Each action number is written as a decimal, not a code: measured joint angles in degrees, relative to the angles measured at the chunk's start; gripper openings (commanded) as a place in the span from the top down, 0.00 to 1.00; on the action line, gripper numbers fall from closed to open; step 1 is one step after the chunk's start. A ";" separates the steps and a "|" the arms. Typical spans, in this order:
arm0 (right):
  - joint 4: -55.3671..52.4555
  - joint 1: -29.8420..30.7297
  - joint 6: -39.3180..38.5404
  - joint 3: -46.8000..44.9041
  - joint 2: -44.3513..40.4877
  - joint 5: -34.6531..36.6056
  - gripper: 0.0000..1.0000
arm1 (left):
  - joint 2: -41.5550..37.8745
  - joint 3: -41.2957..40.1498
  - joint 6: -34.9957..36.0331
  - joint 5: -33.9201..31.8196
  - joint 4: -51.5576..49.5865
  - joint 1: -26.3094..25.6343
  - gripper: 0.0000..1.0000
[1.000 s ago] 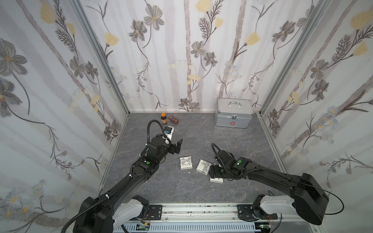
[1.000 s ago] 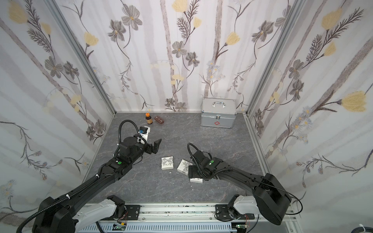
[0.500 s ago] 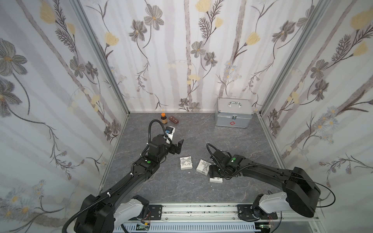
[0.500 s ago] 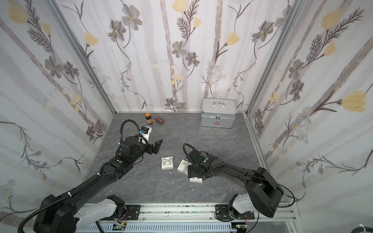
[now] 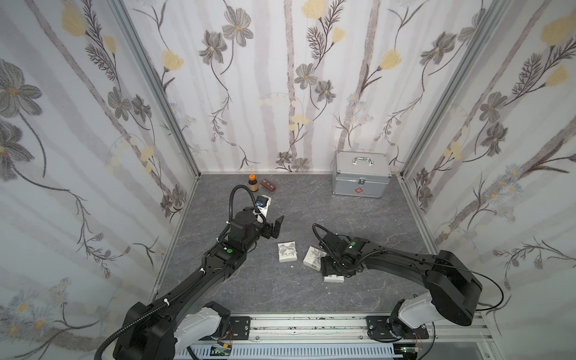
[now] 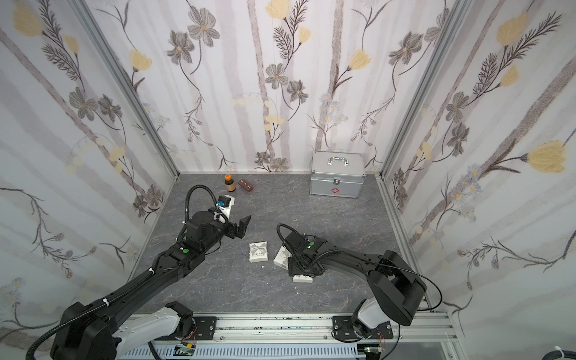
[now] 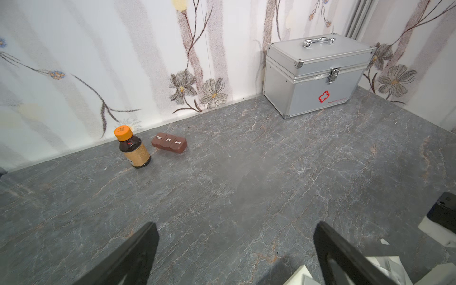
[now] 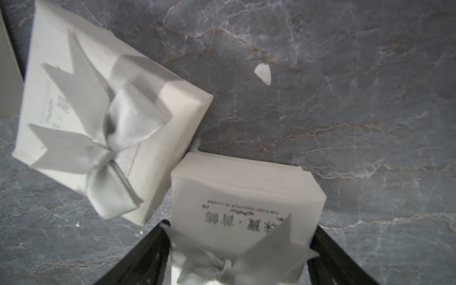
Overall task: Take the necklace out of the lift-off lid jewelry box
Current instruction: Pick up the jewelry box from the center of the board, then open the lid on the jewelry box.
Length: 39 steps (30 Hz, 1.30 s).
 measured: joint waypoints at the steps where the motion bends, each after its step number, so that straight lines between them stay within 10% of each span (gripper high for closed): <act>1: -0.04 0.02 0.00 0.20 0.28 0.00 0.23 | 0.00 0.17 0.04 -0.09 -0.44 -0.15 0.00; 19: 0.59 -2.19 -1.97 -0.33 -3.89 -0.26 0.33 | -0.59 2.56 0.59 2.60 -3.96 -0.83 0.00; 39: 27.26 -23.30 -21.92 6.19 -22.67 -36.74 0.34 | 0.72 10.45 -23.85 42.58 6.62 -0.81 0.00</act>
